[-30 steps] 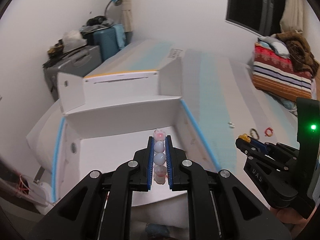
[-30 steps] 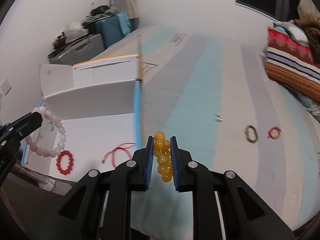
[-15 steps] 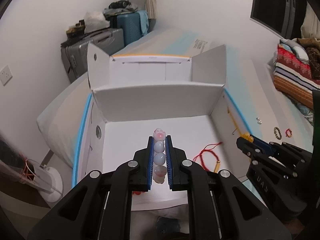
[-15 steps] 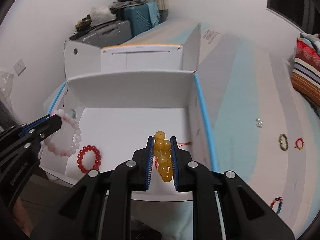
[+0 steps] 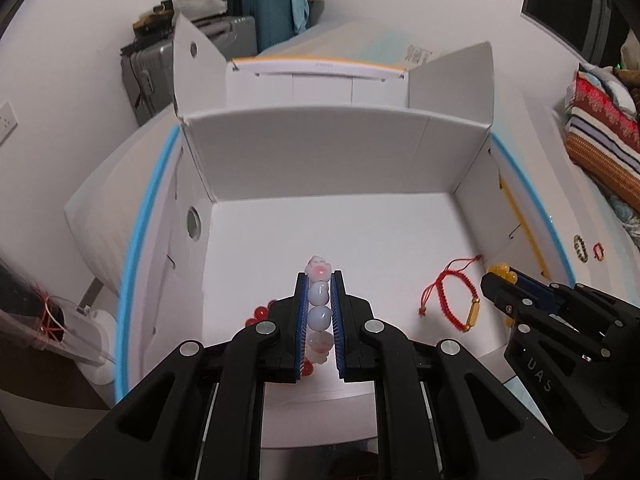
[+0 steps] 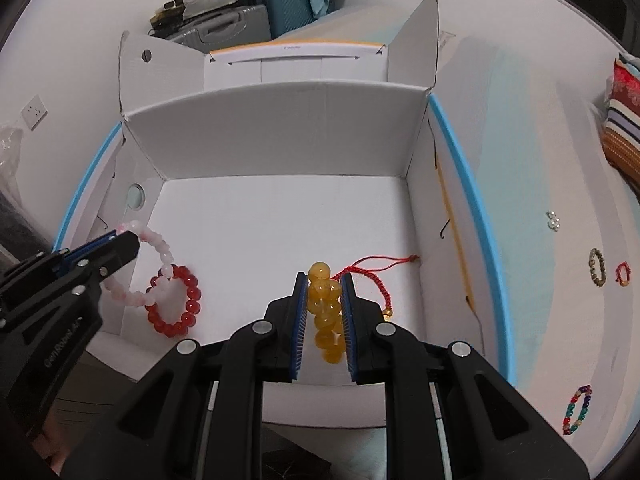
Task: Organize jewelry
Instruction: 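Open both tools to release the bracelets inside the box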
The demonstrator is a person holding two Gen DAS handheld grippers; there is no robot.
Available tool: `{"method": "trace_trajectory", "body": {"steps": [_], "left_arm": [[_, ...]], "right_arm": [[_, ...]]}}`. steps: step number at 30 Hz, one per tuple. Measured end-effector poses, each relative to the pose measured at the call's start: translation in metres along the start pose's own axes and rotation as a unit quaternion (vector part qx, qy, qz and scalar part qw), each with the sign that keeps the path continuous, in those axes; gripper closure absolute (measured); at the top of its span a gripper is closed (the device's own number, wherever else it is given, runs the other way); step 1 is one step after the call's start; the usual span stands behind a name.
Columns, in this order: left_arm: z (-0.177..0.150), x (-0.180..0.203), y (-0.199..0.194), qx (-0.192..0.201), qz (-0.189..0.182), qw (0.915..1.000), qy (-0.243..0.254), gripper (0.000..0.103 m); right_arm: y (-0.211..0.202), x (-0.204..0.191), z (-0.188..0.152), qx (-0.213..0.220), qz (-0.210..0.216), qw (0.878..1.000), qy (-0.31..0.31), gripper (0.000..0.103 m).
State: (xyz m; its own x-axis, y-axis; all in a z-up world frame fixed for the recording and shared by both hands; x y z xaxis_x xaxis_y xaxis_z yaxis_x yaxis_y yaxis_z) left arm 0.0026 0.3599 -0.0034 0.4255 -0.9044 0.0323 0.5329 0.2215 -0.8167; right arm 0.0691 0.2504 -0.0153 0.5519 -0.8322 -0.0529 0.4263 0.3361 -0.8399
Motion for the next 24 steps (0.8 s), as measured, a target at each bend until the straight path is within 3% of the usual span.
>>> {"method": "trace_trajectory", "body": {"steps": [13, 15, 17, 19, 21, 23, 24], "left_arm": [[-0.003, -0.001, 0.010, -0.009, 0.003, 1.0000, -0.003, 0.090], [-0.003, -0.003, 0.008, -0.007, 0.007, 0.9999, -0.007, 0.090], [-0.003, -0.003, 0.003, -0.006, 0.006, 0.9999, -0.010, 0.089], [-0.003, -0.003, -0.004, 0.002, 0.006, 0.9999, -0.011, 0.072], [-0.002, -0.003, -0.011, 0.010, 0.008, 0.9998, -0.014, 0.063], [-0.001, 0.000, -0.020, 0.020, 0.008, 0.9997, -0.012, 0.056], [0.000, 0.002, -0.024, 0.023, 0.008, 0.9996, -0.011, 0.048]], "right_arm": [[0.011, -0.005, -0.003, -0.011, -0.005, 1.000, -0.007, 0.085], [0.006, -0.006, -0.001, -0.003, -0.004, 1.000, -0.007, 0.065], [-0.004, -0.004, 0.001, 0.010, -0.001, 1.000, -0.002, 0.056], [-0.015, -0.002, 0.003, 0.020, 0.000, 1.000, -0.001, 0.050], [-0.026, 0.001, 0.007, 0.035, -0.008, 0.999, 0.000, 0.037], [-0.036, 0.008, 0.009, 0.047, -0.017, 0.999, 0.003, 0.031], [-0.042, 0.014, 0.010, 0.053, -0.021, 0.998, 0.007, 0.027]]}}
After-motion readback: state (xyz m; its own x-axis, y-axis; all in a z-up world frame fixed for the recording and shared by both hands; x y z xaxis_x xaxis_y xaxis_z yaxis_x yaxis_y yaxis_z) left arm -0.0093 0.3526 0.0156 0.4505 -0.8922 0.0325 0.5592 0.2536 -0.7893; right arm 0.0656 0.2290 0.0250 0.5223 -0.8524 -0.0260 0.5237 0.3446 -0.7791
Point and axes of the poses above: each gripper's, at about its wrist camera, not at the fingertips, and y roughly the way its jaws point, x to its right, z to its top, the point moved 6 cm from there along y, roughly the way its jaws point, and after that the axes turned 1 degree about y, right-handed, at the moved point
